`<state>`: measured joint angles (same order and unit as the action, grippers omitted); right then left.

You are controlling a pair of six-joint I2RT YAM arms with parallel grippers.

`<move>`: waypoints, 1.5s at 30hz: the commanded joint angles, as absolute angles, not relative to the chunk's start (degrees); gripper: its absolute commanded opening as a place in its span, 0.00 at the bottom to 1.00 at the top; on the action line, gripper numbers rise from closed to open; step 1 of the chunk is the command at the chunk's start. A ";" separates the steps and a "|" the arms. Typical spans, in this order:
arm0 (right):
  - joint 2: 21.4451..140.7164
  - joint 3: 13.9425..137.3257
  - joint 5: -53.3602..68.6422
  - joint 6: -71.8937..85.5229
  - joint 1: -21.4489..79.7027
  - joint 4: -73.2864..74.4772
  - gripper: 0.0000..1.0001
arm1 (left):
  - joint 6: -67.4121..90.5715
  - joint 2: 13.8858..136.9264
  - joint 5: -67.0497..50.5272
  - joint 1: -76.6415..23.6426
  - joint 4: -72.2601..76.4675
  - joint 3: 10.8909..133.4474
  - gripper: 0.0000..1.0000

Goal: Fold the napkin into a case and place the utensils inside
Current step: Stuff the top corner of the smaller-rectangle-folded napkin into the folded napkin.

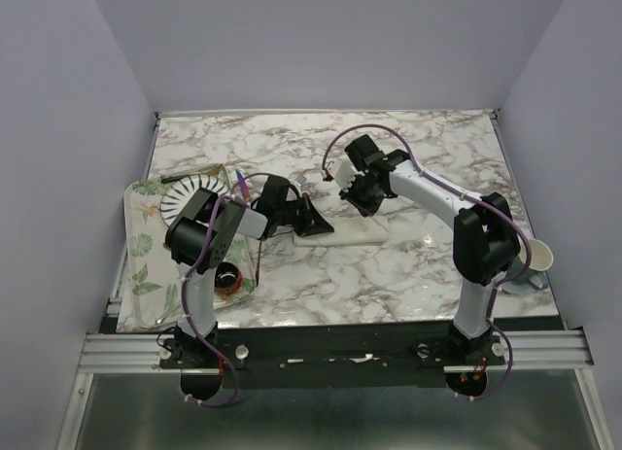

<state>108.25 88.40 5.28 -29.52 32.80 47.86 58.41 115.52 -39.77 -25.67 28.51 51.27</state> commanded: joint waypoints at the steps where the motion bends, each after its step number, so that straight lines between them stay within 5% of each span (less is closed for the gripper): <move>1: 109.60 83.60 1.94 -27.86 32.87 45.71 0.14 | 54.67 117.95 -35.51 -25.31 21.71 50.45 0.00; 17: 113.47 75.94 -10.10 -30.50 34.80 36.48 0.12 | 50.71 118.30 -35.68 -23.73 17.93 51.85 0.00; 28: 107.67 88.59 -1.15 -25.31 34.89 47.81 0.14 | 48.87 118.92 -35.86 -23.64 15.56 53.87 0.00; 34: 108.72 87.02 3.69 -24.69 34.98 48.87 0.14 | 47.90 119.00 -35.77 -23.64 14.07 54.75 0.00; 45: 115.13 78.49 -5.36 -28.30 35.16 38.23 0.13 | 44.48 119.00 -35.68 -22.94 10.55 55.46 0.00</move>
<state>112.44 80.93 -1.08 -26.94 34.83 42.17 50.15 115.85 -41.21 -24.34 19.49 56.27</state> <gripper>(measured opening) 0.138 0.003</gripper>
